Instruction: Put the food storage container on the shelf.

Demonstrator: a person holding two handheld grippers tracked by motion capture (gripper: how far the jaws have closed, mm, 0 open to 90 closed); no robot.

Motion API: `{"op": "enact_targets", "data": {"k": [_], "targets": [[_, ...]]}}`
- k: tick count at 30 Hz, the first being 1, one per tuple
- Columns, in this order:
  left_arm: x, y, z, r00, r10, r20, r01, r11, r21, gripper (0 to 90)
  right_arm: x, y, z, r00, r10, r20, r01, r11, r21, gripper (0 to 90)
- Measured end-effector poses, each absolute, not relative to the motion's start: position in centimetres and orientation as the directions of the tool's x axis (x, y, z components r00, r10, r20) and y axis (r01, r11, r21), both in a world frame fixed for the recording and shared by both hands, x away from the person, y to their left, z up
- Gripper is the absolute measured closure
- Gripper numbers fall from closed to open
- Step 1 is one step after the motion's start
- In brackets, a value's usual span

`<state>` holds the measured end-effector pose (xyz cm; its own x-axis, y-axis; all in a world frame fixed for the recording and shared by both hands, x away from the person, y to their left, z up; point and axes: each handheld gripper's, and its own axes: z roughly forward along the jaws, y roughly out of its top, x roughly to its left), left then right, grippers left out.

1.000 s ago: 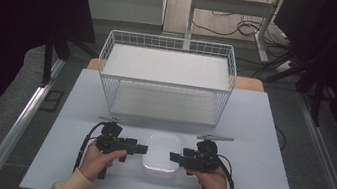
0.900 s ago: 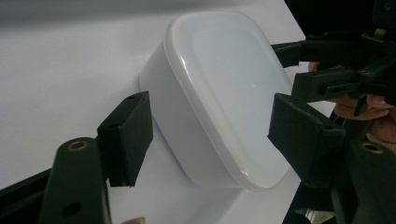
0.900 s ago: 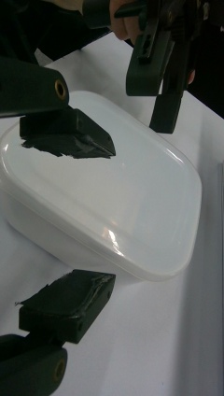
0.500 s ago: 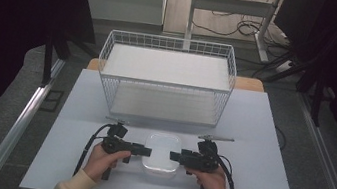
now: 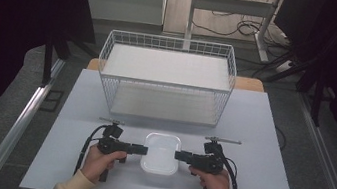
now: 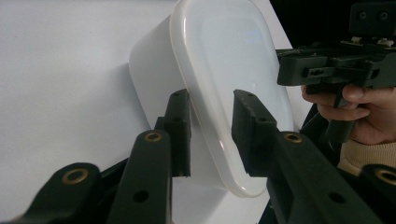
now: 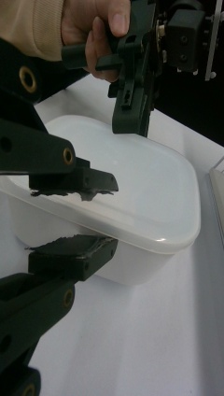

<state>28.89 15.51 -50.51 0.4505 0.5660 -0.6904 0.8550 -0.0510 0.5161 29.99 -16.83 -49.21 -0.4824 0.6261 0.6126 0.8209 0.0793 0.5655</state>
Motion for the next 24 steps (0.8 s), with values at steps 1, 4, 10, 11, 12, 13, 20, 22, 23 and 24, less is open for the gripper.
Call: {"op": "enact_targets", "data": {"k": [1,4,10,11,12,13,20,22,23,24], "targets": [[28.7,15.5,-50.4,0.455,0.568,-0.686,0.851,-0.050,0.523,71.0,29.9,-16.9,-49.2,-0.483,0.626,0.612,0.821,0.079,0.566,69.5],[28.3,15.7,-50.2,0.461,0.567,-0.683,0.845,-0.045,0.533,72.7,29.7,-17.0,-48.9,-0.494,0.615,0.615,0.816,0.082,0.573,72.1],[27.9,15.8,-49.9,0.473,0.573,-0.670,0.833,-0.044,0.551,75.5,29.4,-17.2,-48.7,-0.501,0.596,0.628,0.813,0.075,0.577,75.4],[27.8,15.8,-49.8,0.478,0.572,-0.667,0.830,-0.044,0.556,76.0,29.3,-17.2,-48.7,-0.502,0.594,0.629,0.813,0.075,0.578,75.9],[27.7,15.8,-49.7,0.481,0.571,-0.666,0.827,-0.043,0.560,76.5,29.3,-17.2,-48.6,-0.503,0.594,0.627,0.812,0.077,0.578,76.3],[27.6,15.9,-49.7,0.483,0.570,-0.664,0.824,-0.040,0.565,77.2,29.2,-17.3,-48.6,-0.505,0.594,0.626,0.810,0.075,0.582,76.9],[27.1,15.8,-49.3,0.497,0.585,-0.641,0.808,-0.043,0.587,80.0,28.9,-17.3,-48.3,-0.532,0.595,0.602,0.788,0.090,0.609,79.4],[27.0,15.8,-49.2,0.500,0.588,-0.636,0.805,-0.046,0.591,80.0,28.9,-17.3,-48.3,-0.535,0.596,0.600,0.786,0.089,0.612,79.5],[27.0,15.8,-49.1,0.504,0.591,-0.630,0.802,-0.050,0.595,80.0,28.9,-17.3,-48.3,-0.538,0.596,0.597,0.784,0.092,0.614,79.5],[26.9,15.8,-49.0,0.507,0.593,-0.626,0.798,-0.048,0.601,80.0,28.9,-17.2,-48.2,-0.543,0.597,0.591,0.779,0.096,0.620,79.5]]}}
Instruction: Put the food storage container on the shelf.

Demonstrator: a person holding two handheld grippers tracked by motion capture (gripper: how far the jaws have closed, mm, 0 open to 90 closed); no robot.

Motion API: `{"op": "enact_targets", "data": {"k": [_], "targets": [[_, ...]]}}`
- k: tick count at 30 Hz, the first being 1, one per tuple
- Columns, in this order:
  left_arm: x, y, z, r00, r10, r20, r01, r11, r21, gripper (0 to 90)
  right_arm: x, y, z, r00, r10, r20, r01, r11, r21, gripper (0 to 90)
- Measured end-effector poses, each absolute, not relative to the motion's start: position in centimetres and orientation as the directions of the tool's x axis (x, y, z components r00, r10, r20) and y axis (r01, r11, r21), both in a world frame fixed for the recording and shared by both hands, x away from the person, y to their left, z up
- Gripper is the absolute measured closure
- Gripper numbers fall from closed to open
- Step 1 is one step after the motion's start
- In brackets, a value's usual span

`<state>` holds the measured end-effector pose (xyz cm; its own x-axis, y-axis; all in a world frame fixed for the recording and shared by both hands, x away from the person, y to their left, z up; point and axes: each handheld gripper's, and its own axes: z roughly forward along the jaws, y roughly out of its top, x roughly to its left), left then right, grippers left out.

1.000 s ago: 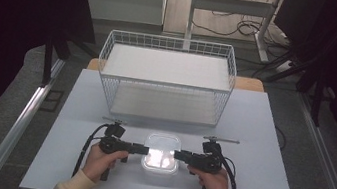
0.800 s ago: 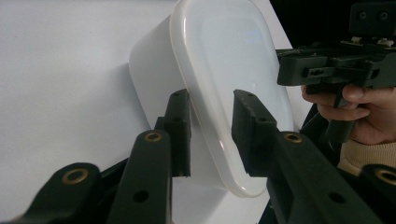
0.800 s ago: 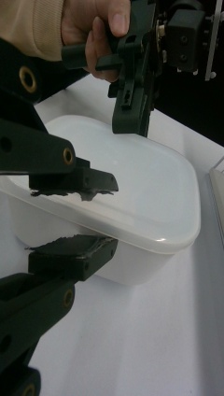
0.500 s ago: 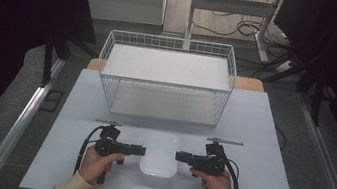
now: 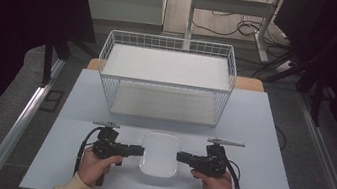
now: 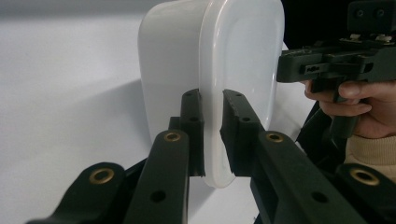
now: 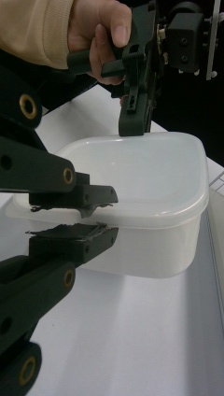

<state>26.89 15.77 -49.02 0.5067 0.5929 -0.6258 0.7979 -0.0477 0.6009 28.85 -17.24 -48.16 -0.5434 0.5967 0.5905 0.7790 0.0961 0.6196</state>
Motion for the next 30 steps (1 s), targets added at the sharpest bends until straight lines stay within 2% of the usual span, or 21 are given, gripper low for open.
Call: {"op": "enact_targets", "data": {"k": [10,30], "targets": [[25.9,15.7,-46.9,0.562,0.615,-0.554,0.733,-0.060,0.678,79.9,27.9,-17.0,-46.0,-0.620,0.598,0.508,0.695,0.117,0.710,79.3],[25.1,15.6,-43.7,0.625,0.631,-0.460,0.639,-0.075,0.766,80.0,27.4,-16.8,-42.9,-0.695,0.595,0.404,0.587,0.145,0.797,79.2]]}}
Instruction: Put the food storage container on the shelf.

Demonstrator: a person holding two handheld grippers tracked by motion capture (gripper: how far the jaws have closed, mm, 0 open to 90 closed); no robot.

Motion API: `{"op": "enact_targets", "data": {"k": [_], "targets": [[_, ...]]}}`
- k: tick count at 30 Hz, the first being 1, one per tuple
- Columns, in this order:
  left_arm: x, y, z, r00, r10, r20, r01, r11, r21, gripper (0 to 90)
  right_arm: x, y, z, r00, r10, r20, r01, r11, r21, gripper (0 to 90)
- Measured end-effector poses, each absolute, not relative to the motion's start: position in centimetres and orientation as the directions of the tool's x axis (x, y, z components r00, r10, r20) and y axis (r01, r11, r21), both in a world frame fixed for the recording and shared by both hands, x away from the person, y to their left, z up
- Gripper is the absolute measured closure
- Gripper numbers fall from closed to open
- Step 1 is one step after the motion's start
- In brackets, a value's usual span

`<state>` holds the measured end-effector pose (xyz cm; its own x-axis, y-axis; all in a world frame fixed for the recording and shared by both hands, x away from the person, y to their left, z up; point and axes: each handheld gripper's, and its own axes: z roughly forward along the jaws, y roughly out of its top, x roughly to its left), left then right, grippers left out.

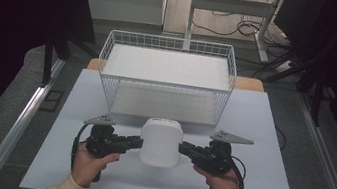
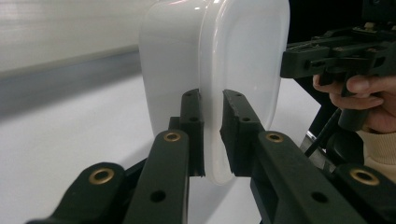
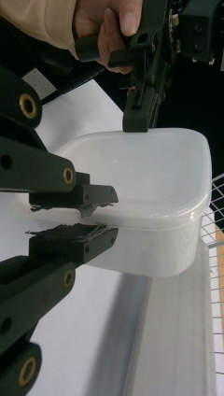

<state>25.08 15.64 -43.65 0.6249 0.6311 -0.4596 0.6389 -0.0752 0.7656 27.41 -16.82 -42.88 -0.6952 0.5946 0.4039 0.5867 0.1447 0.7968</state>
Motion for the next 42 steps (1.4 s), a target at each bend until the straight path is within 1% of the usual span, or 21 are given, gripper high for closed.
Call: {"op": "enact_targets", "data": {"k": [14,15,16,23,30,42], "targets": [[26.3,15.8,-41.7,0.635,0.642,-0.429,0.610,-0.076,0.789,80.1,29.0,-16.5,-40.8,-0.720,0.590,0.366,0.549,0.160,0.820,79.1],[26.2,15.7,-41.4,0.637,0.649,-0.416,0.601,-0.080,0.795,80.1,29.1,-16.5,-40.7,-0.723,0.589,0.360,0.543,0.163,0.823,79.1],[26.0,15.5,-40.8,0.645,0.662,-0.382,0.577,-0.095,0.811,80.1,29.1,-16.5,-40.5,-0.726,0.590,0.353,0.536,0.165,0.828,79.1],[26.7,15.6,-40.0,0.656,0.645,-0.392,0.579,-0.095,0.810,80.1,29.1,-16.7,-39.6,-0.729,0.592,0.345,0.520,0.149,0.841,79.1],[27.4,15.7,-38.8,0.658,0.643,-0.391,0.571,-0.089,0.816,80.0,29.5,-16.5,-38.0,-0.737,0.598,0.317,0.498,0.163,0.852,79.2],[28.7,15.6,-35.4,0.666,0.661,-0.347,0.534,-0.096,0.840,79.8,31.0,-16.3,-34.2,-0.752,0.597,0.279,0.460,0.172,0.871,79.3]]}}
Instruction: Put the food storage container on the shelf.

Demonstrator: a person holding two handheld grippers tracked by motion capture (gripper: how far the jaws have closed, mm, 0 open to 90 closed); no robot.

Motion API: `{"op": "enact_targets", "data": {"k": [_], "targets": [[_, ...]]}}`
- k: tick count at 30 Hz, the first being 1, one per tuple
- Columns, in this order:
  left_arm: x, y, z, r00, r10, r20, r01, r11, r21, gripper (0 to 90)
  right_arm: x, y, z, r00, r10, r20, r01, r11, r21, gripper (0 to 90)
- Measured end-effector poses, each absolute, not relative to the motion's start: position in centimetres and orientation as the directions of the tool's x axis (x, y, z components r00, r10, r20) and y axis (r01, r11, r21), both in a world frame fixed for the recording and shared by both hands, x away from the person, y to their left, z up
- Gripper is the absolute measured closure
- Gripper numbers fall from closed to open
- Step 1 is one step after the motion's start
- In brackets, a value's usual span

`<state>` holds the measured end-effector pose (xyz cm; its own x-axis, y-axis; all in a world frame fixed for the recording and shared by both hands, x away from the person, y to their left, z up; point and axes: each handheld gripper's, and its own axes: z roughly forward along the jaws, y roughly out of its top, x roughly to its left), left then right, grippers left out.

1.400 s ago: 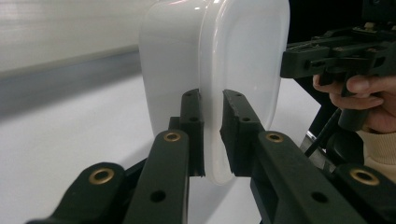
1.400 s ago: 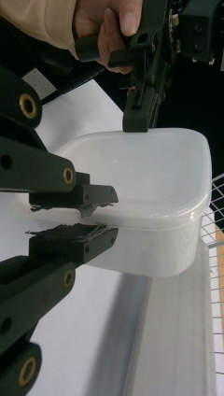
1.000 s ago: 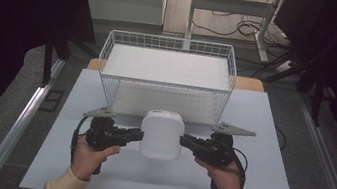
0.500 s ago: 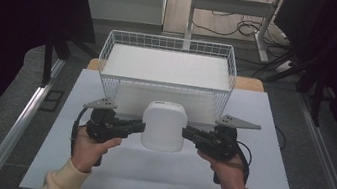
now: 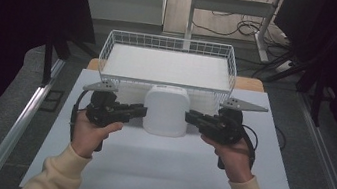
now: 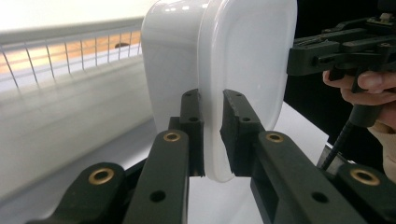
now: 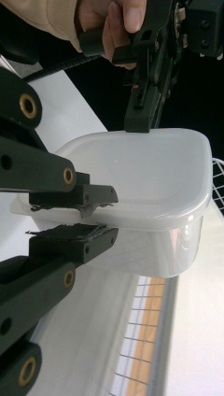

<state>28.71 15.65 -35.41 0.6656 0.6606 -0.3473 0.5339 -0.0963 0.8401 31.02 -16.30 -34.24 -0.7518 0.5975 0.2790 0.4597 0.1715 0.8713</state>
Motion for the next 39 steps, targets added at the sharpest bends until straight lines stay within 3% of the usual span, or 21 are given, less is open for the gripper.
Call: {"op": "enact_targets", "data": {"k": [39], "targets": [[36.8,16.4,-28.3,0.681,0.647,-0.344,0.526,-0.104,0.844,79.9,38.5,-15.7,-27.6,-0.728,0.619,0.295,0.482,0.156,0.862,79.1]]}}
